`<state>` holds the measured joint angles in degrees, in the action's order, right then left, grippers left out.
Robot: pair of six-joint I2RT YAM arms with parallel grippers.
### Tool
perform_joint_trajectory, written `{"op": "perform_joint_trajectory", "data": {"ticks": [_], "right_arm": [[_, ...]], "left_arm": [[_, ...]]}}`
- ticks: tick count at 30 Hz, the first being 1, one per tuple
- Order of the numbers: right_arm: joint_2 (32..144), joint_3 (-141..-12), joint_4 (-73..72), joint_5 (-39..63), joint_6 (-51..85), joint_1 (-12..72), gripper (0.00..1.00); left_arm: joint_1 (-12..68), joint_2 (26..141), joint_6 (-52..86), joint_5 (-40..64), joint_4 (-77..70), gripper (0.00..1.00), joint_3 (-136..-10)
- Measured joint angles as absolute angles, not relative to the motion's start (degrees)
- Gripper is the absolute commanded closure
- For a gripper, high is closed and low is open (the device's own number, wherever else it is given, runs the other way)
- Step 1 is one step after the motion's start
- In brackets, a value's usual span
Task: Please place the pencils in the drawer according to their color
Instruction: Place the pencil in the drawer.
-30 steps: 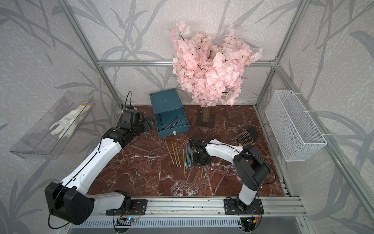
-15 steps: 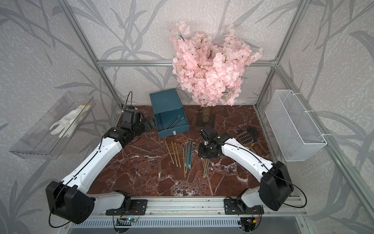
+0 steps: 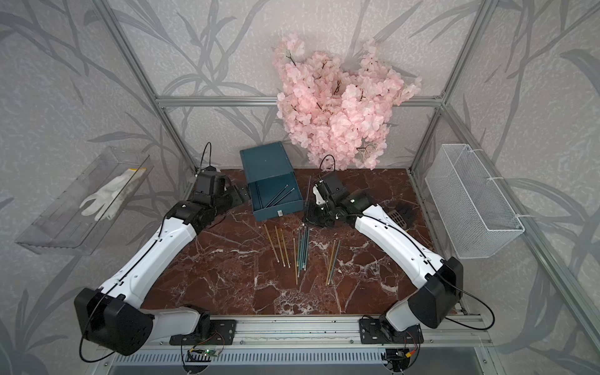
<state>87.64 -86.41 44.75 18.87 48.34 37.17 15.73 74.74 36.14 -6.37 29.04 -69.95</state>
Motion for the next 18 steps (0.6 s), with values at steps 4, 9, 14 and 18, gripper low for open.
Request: {"op": "perform_joint_trajectory", "data": {"ticks": [4,9,14,18], "right_arm": [[91.1,-87.4,40.3,21.7,51.6,37.3,1.00],[94.7,-88.4,35.9,23.8,55.8,37.8,1.00],[96.2,-88.7,31.3,25.6,59.5,38.1,1.00],[97.8,-88.9,27.6,27.2,62.7,38.1,1.00]], "left_arm": [[15.7,74.8,36.1,-6.4,29.1,0.00,-70.0],[15.7,74.7,36.0,-6.4,29.1,0.00,-70.0],[15.7,74.7,36.0,-6.5,29.1,0.00,-70.0],[15.7,74.7,36.0,-6.5,29.1,0.00,-70.0]]}}
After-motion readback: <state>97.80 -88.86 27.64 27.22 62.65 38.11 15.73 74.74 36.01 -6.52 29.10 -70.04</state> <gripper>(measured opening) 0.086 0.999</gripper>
